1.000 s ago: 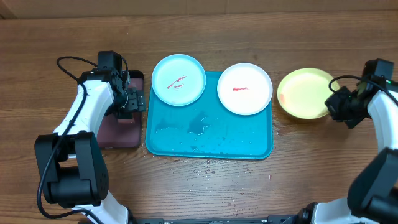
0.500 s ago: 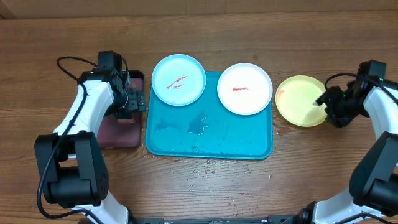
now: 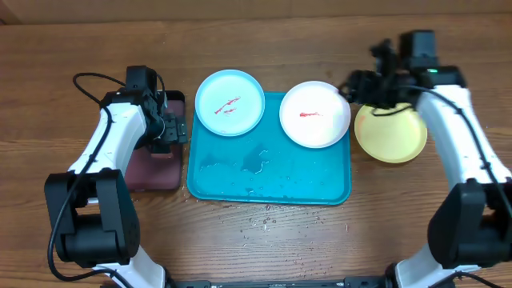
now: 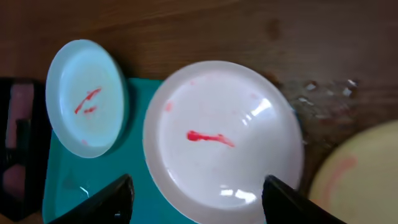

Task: Clean dirty plates on tray and stack at the side
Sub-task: 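Move right gripper to the white plate and grip its rim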

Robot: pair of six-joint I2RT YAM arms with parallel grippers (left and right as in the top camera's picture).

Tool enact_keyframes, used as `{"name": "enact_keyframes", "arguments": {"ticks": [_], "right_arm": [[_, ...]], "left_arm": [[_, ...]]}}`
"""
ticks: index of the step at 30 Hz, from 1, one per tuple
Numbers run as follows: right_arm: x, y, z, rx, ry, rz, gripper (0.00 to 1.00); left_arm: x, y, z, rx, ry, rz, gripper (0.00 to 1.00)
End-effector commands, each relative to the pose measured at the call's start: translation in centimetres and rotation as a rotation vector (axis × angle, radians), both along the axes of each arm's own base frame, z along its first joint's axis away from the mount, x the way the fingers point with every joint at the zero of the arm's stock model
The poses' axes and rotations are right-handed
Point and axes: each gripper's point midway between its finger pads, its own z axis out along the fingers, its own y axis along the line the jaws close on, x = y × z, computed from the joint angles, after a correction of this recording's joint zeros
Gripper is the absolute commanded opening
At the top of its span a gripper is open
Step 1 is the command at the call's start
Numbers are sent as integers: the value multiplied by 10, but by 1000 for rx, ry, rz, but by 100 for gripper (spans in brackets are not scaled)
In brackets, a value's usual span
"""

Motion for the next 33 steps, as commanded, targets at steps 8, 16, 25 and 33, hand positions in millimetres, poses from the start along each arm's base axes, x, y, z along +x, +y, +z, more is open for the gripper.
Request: {"name": "enact_keyframes", "arguments": {"ticks": [8, 16, 25, 33], "right_arm": [[28, 117, -18, -135, -227, 220, 70], [31, 164, -72, -112, -200, 269, 68], [29, 180, -105, -90, -143, 230, 54], [24, 189, -127, -65, -76, 172, 39]], "left_arm": [[2, -2, 7, -12, -17, 5, 94], [2, -2, 7, -12, -17, 4, 95], [2, -2, 7, -12, -17, 5, 95], [2, -2, 7, -12, -17, 5, 94]]}}
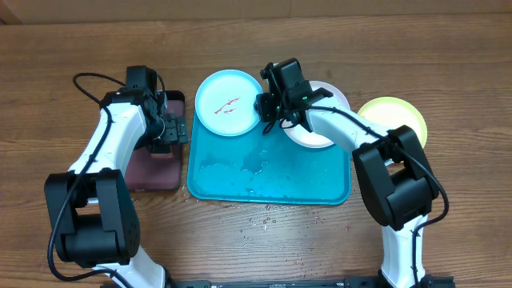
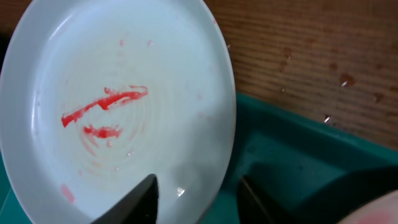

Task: Clean dirty plates on tray and stack at the side
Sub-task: 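Move right gripper to the white plate and grip its rim, then dip the sponge in the black tray with the left gripper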

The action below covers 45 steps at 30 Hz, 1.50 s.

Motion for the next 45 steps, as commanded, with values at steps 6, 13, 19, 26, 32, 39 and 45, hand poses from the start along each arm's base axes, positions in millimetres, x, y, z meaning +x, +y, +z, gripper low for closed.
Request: {"name": "enact_keyframes", "arguments": {"ticks": [6, 13, 19, 26, 32, 39, 45], "right_arm": [[-4, 13, -7, 14, 26, -21, 24], [-17, 3, 2, -14, 91, -37, 10], [-61, -18, 12, -100, 245, -35, 8], [-83, -27, 1, -150, 331, -32, 8], [-84, -27, 1, -151, 333, -32, 8], [-83, -27, 1, -150, 332, -32, 8], [-84, -28, 1, -152, 335, -32, 8]], "left_arm": [[3, -2, 7, -12, -21, 5, 94], [3, -2, 7, -12, -21, 4, 94], [3, -2, 7, -11, -21, 4, 95], [9, -1, 9, -5, -45, 6, 94], [13, 3, 7, 15, -57, 10, 90], [14, 4, -18, 21, -9, 11, 87], [13, 4, -49, 21, 44, 11, 47]]}}
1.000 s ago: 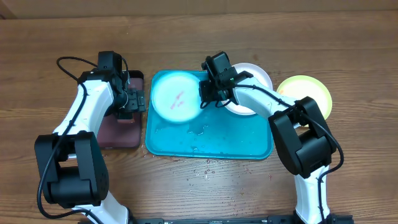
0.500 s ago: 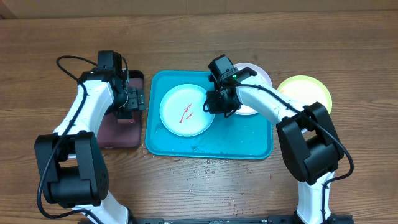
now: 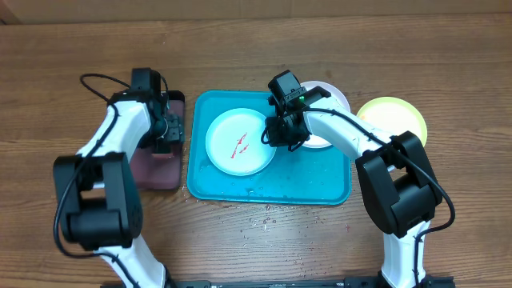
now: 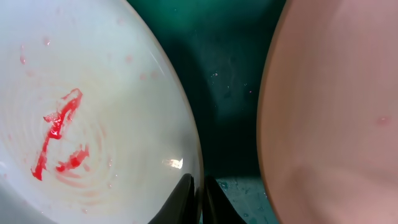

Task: Clean dirty plates on tray and stack at the side
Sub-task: 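Dip the sponge in the black tray with the left gripper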

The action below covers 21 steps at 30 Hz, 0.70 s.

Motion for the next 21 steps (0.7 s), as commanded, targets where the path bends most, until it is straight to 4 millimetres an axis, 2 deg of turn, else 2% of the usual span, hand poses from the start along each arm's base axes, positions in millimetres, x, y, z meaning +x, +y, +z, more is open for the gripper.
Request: {"name": "enact_keyframes", "arguments": {"ticks": [1, 3, 4, 12, 13, 14, 15, 19, 21], "right_arm": [[4, 5, 18, 23, -39, 5, 8], [4, 5, 18, 22, -38, 5, 8], [3, 5, 18, 22, -37, 5, 8], [2, 4, 17, 18, -31, 5, 8], [2, 4, 17, 17, -30, 5, 8], [2, 4, 17, 18, -31, 5, 8], [2, 4, 17, 17, -30, 5, 8], [2, 4, 17, 18, -31, 5, 8], [2, 4, 17, 17, -31, 5, 8]], "left_arm": [[-1, 1, -19, 3, 38, 11, 32], [1, 1, -21, 3, 34, 10, 7], [2, 1, -20, 6, 28, 11, 4], [8, 16, 4, 87, -24, 26, 4], [9, 17, 7, 95, -31, 27, 20], [9, 17, 10, 94, -39, 28, 49], [10, 17, 13, 93, -45, 28, 57], [10, 15, 15, 85, -50, 25, 54], [10, 14, 15, 78, -49, 24, 46]]}}
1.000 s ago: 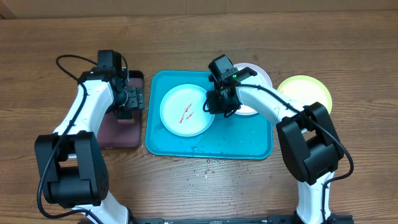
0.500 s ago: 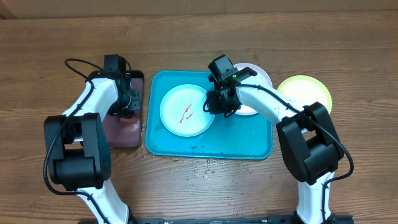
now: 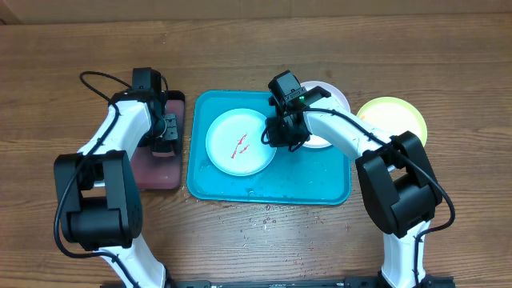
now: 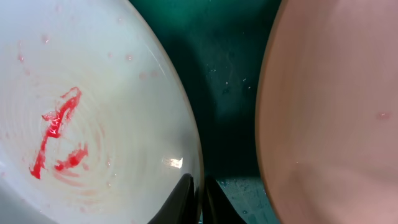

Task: Clean dirty plates on tray and stack at the side
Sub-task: 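Dip the sponge in the black tray with the left gripper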

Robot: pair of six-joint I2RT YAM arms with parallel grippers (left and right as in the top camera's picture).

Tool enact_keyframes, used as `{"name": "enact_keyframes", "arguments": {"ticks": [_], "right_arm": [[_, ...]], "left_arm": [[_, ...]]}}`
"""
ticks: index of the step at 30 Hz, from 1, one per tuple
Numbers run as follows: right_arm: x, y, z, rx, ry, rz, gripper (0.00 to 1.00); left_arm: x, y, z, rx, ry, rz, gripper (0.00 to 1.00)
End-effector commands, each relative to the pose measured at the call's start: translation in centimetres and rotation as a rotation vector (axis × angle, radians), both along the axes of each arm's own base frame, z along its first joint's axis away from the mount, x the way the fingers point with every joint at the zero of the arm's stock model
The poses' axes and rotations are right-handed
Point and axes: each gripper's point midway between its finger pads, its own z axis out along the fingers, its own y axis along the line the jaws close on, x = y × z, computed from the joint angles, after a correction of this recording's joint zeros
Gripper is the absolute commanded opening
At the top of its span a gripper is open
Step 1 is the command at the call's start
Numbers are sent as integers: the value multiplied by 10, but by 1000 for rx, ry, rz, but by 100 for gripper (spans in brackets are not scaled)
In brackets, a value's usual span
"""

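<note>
A pale blue plate [image 3: 238, 142] smeared with red lies in the left half of the teal tray [image 3: 312, 176]; the wrist view shows its smear close up [image 4: 93, 124]. My right gripper [image 3: 277, 134] is shut on that plate's right rim [image 4: 199, 182], one finger over the rim and one under it. A white plate [image 3: 336, 102] sits at the tray's back right corner, partly under my right arm, and fills the right side of the wrist view [image 4: 336, 112]. My left gripper [image 3: 164, 132] is low over a maroon pad [image 3: 156, 164]; its jaws are hidden.
A yellow plate [image 3: 396, 120] rests on the wooden table to the right of the tray. Water films the tray floor [image 4: 227, 81], and droplets [image 3: 264, 220] lie on the table in front of it. The left arm's cable [image 3: 92, 84] loops at the back left.
My right gripper first hung open over the white plate, with both dirty plates at the tray's back edge. Then it was open at the blue plate's rim at the back left. Later it was shut on that rim, the plate lying in the tray's left half, as now.
</note>
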Motion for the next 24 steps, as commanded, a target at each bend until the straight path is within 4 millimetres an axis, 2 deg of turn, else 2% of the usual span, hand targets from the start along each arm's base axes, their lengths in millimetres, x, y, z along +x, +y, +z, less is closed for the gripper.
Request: {"name": "enact_keyframes", "arguments": {"ticks": [1, 7, 8, 10, 11, 18, 20, 24], "right_arm": [[3, 5, 18, 21, -37, 5, 8], [3, 5, 18, 21, -37, 5, 8], [3, 5, 18, 21, -37, 5, 8], [3, 5, 18, 21, -37, 5, 8], [3, 5, 18, 21, -37, 5, 8], [3, 4, 17, 20, -34, 5, 8], [2, 4, 17, 18, -32, 5, 8], [2, 4, 17, 18, -31, 5, 8]], "left_arm": [[6, 1, 14, 6, -37, 7, 43], [5, 1, 14, 4, -36, 12, 33], [4, 1, 13, 2, -34, 18, 28], [2, 1, 11, -2, -28, 39, 10], [0, 1, 9, -4, -26, 48, 4], [-4, -1, 11, -18, -20, 59, 4], [-3, -3, 19, -45, -38, 58, 4], [5, -6, 48, -103, -129, 34, 4]]}}
